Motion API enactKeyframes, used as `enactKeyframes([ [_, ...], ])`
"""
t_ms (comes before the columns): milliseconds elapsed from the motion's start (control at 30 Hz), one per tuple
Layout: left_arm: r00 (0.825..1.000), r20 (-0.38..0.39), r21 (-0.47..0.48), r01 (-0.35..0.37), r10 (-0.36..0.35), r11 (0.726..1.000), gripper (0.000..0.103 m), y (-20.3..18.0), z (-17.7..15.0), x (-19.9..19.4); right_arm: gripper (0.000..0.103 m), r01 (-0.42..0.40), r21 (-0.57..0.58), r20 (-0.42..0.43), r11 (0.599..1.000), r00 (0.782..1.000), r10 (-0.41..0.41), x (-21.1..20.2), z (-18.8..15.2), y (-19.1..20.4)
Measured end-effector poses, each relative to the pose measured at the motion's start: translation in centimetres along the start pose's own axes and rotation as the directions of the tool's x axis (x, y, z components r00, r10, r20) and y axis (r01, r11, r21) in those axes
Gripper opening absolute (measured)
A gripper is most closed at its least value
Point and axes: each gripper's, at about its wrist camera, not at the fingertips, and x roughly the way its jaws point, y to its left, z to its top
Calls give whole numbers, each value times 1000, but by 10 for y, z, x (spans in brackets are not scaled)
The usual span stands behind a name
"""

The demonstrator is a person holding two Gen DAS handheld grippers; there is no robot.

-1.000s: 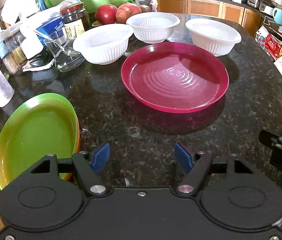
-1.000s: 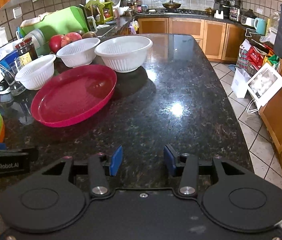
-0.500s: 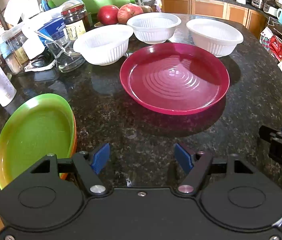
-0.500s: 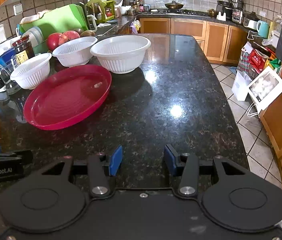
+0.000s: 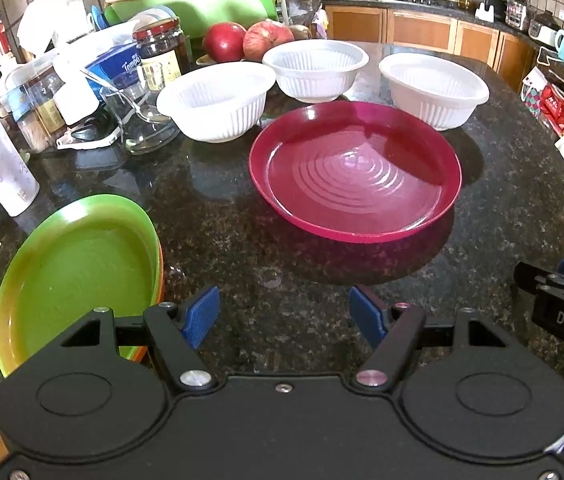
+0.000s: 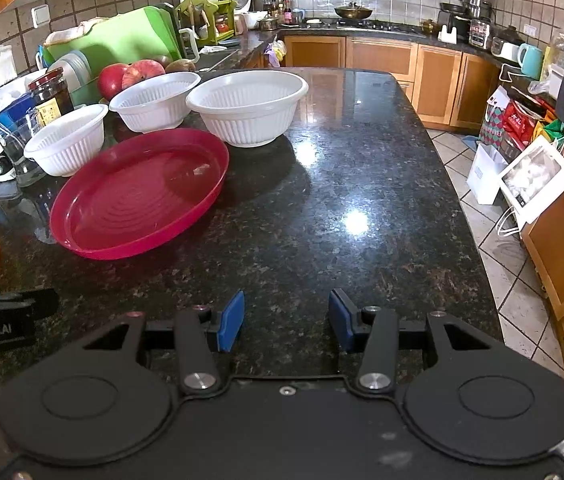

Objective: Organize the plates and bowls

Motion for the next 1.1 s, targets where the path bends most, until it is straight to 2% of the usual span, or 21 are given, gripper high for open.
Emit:
enactKeyframes([
  [133, 1000, 20, 0, 12, -12, 1000, 74, 6, 3, -2, 48, 0, 5, 6, 1000, 1000, 0, -2, 1, 2],
  [200, 999, 32, -8, 20, -20, 1000, 74, 11, 6, -2, 50, 6, 10, 36, 1000, 999, -6, -5, 1, 4],
  [367, 998, 59, -9, 19, -19, 1000, 74, 23, 17, 1, 55, 48, 29, 162, 998, 985, -52, -12, 6, 13],
  [467, 996, 84, 0, 30, -30, 1000, 74, 30, 24, 4, 55, 48, 25, 243, 999, 969, -53, -14, 10, 20],
  [533, 994, 99, 8, 40, -41, 999, 74, 34, 30, 6, 55, 37, 18, 263, 999, 964, -40, -14, 16, 25],
  [667, 990, 123, 23, 73, -76, 997, 74, 40, 39, 12, 55, 10, 13, 259, 1000, 966, -13, -4, 30, 32],
  [900, 990, 95, 38, 97, -100, 995, 75, 40, 59, 33, 55, -55, 21, 192, 998, 980, 50, 27, 53, 38],
  [1100, 991, 61, 31, 114, -116, 993, 74, 42, 69, 52, 55, -44, -22, 179, 999, 983, 47, 49, 65, 46],
])
